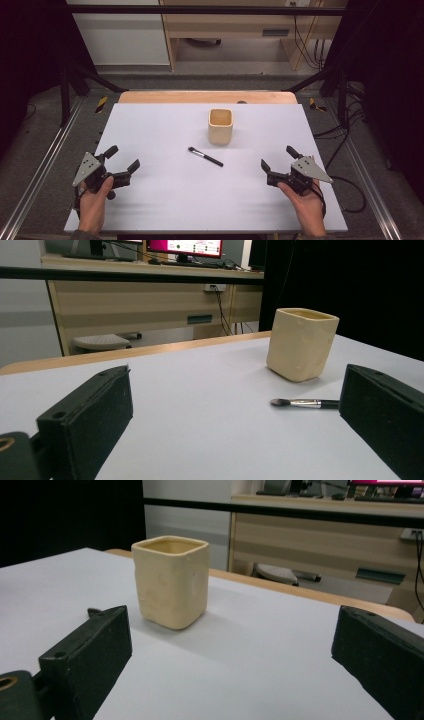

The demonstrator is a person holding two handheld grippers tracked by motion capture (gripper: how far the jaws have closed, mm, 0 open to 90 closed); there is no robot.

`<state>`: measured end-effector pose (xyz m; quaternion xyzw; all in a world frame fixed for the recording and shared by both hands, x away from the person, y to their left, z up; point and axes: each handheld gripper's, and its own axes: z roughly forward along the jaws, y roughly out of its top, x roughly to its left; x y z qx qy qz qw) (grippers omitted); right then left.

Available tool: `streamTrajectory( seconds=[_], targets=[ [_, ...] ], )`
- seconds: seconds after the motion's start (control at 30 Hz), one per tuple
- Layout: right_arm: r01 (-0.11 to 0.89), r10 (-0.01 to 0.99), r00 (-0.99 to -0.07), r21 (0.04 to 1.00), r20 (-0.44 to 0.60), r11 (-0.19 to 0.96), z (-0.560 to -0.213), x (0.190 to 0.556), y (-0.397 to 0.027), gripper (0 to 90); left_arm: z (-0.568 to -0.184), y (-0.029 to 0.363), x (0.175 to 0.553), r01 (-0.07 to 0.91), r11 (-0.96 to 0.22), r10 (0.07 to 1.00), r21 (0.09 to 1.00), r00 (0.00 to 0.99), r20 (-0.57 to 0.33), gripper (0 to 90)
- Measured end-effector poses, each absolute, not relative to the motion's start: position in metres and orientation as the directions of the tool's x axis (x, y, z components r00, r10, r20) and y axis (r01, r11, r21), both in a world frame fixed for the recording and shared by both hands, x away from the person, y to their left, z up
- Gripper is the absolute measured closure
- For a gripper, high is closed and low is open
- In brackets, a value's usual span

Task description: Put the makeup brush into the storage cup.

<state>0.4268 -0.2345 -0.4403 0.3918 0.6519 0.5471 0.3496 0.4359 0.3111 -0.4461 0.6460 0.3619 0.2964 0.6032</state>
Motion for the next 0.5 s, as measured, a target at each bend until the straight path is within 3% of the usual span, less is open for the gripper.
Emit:
streamTrajectory(
  seconds=[0.5],
  targets=[
    [0.270, 0.846, -0.533, 0.946, -0.011, 0.182, -0.443, 0.427, -0.216, 2.8, -0.448, 0.305, 0.438, 0.112, -0.043, 0.814, 0.993, 0.580, -0.030, 0.4]
  ],
)
